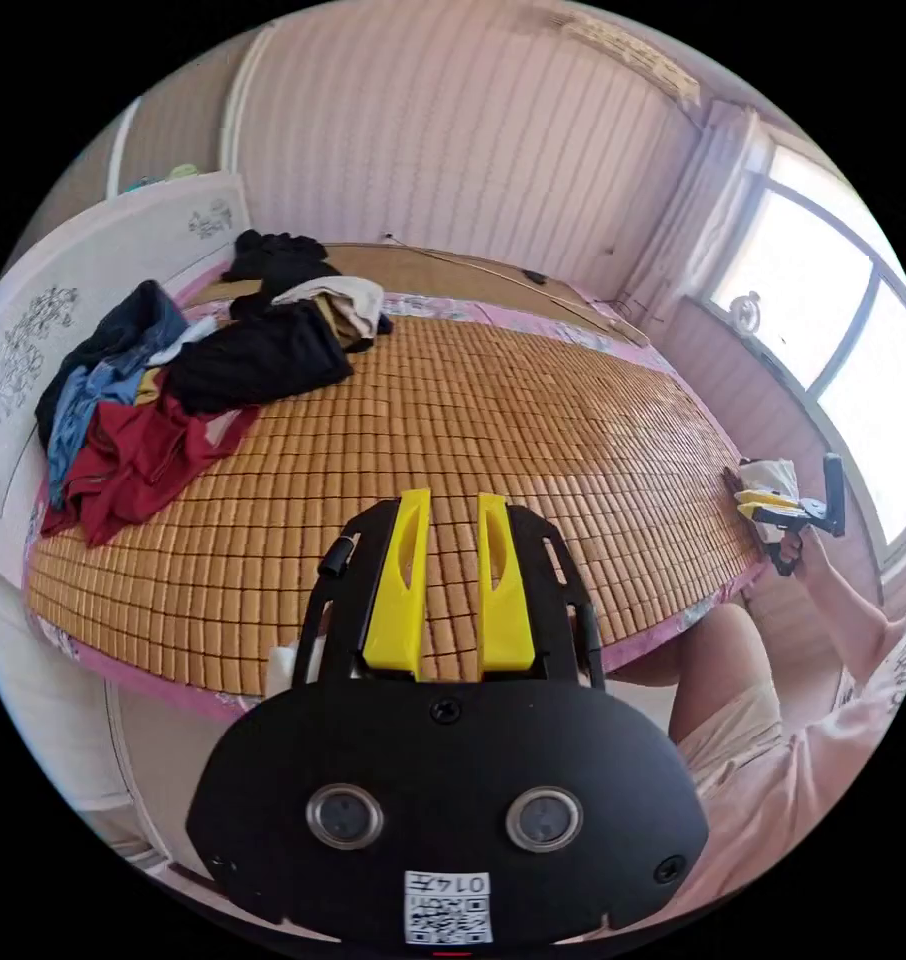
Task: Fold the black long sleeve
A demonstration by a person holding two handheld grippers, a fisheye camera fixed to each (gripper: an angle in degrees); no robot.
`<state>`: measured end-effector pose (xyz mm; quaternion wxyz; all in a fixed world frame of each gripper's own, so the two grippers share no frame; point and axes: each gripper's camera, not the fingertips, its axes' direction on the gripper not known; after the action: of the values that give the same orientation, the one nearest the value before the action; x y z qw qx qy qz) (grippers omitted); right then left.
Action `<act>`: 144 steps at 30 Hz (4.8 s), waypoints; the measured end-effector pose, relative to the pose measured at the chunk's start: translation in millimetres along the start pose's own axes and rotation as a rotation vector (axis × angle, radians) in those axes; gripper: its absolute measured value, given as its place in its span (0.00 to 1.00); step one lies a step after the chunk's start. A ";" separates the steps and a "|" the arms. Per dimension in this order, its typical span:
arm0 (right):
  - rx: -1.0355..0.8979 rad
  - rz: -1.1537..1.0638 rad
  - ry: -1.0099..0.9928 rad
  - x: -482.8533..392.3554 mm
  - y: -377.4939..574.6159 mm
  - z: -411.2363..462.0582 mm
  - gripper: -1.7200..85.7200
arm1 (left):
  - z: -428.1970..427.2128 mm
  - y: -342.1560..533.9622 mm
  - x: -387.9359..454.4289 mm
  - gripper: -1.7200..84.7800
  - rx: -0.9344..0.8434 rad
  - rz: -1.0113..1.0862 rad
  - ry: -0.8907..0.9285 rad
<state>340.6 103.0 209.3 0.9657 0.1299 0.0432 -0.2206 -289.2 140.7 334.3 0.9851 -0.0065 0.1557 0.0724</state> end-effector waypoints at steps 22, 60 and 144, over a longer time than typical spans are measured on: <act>-0.239 -0.244 -0.112 -251.3 -480.9 405.9 0.17 | 159.1 -171.7 -276.7 0.15 0.037 -0.327 -0.118; -0.373 0.364 -0.431 -32.5 -82.0 309.3 0.19 | 119.9 -96.7 -60.4 0.08 -0.135 0.130 0.011; 0.999 -0.444 -0.175 -130.2 96.0 -570.7 0.02 | -697.7 -177.2 124.2 0.01 1.127 0.319 0.254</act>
<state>250.7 394.5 -299.5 0.7170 0.5412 -0.1209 -0.4223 -360.1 -41.7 -369.5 0.7873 0.5320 0.2858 0.1243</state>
